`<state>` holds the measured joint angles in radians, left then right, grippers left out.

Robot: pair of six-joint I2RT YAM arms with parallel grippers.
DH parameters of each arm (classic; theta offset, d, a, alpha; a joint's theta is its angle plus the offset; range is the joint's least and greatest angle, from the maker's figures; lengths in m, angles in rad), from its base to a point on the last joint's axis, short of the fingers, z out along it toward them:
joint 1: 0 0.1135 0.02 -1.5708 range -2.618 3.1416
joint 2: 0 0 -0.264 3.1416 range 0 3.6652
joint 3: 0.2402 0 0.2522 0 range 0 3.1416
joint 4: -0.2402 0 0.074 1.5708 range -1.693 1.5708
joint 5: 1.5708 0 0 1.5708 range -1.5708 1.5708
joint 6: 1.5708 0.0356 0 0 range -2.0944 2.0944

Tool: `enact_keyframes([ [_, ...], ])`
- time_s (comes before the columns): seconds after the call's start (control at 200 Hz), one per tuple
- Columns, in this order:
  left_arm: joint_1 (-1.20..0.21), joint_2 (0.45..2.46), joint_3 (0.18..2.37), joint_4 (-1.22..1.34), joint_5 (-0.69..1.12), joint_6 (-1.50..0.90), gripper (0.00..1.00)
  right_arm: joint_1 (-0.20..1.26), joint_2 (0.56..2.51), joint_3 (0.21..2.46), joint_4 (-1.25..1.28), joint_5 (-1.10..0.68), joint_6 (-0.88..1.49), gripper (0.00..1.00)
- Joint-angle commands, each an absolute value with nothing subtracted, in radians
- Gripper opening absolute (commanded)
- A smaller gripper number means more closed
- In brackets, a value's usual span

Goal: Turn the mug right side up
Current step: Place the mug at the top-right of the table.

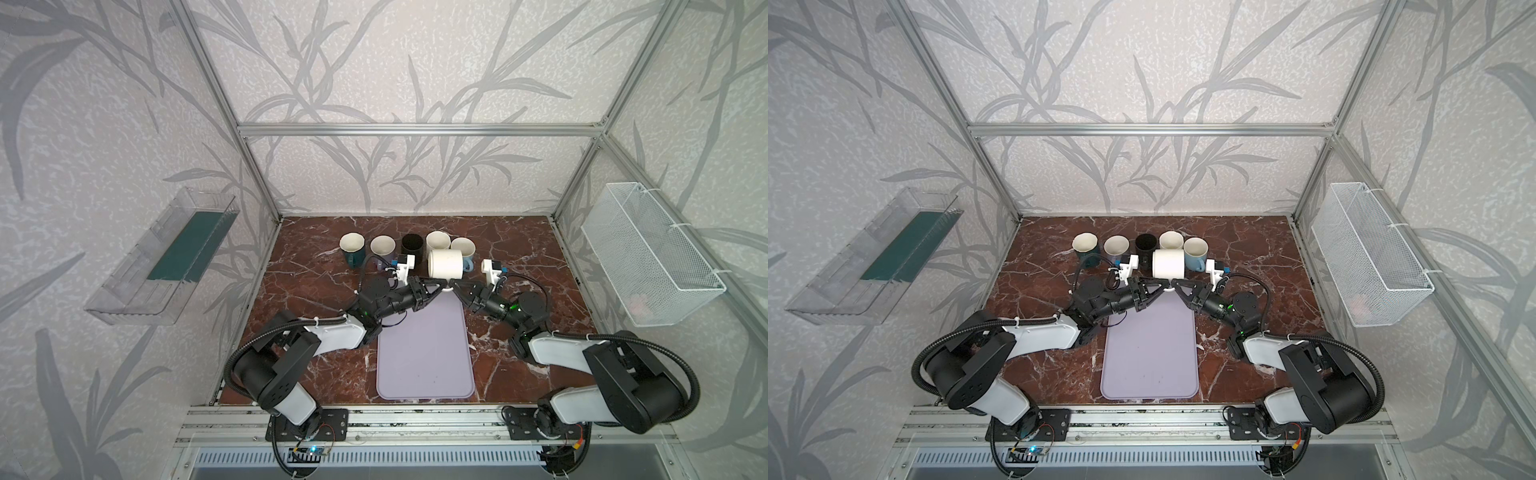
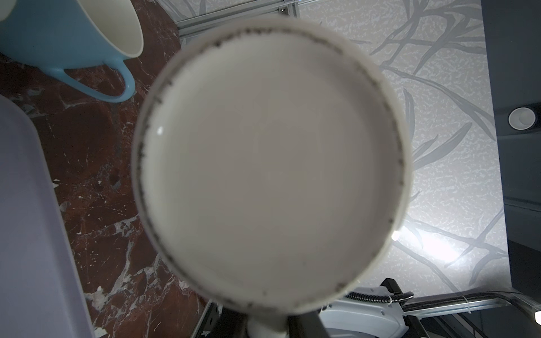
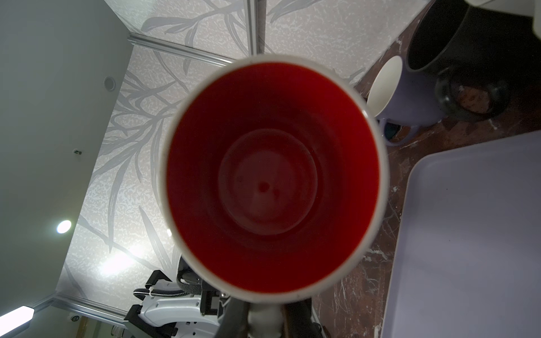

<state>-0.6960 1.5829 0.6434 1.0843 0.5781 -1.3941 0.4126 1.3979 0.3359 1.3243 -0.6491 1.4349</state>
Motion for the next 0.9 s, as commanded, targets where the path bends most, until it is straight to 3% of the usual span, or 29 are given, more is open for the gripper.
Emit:
enact_keyframes([
  [0.0, -0.701, 1.546, 0.623, 1.187, 0.624, -1.418, 0.29, 0.418, 1.343, 0.346, 1.274, -0.676, 1.368, 0.00],
  [0.46, -0.648, 1.414, 0.468, 1.079, 0.646, -1.386, 0.33, 0.418, 1.137, 0.344, 0.815, -0.660, 1.174, 0.00],
  [0.895, -0.530, 1.096, 0.528, 0.466, 0.662, -1.115, 0.34, 0.414, 1.120, 0.348, 0.601, -0.640, 1.050, 0.00],
])
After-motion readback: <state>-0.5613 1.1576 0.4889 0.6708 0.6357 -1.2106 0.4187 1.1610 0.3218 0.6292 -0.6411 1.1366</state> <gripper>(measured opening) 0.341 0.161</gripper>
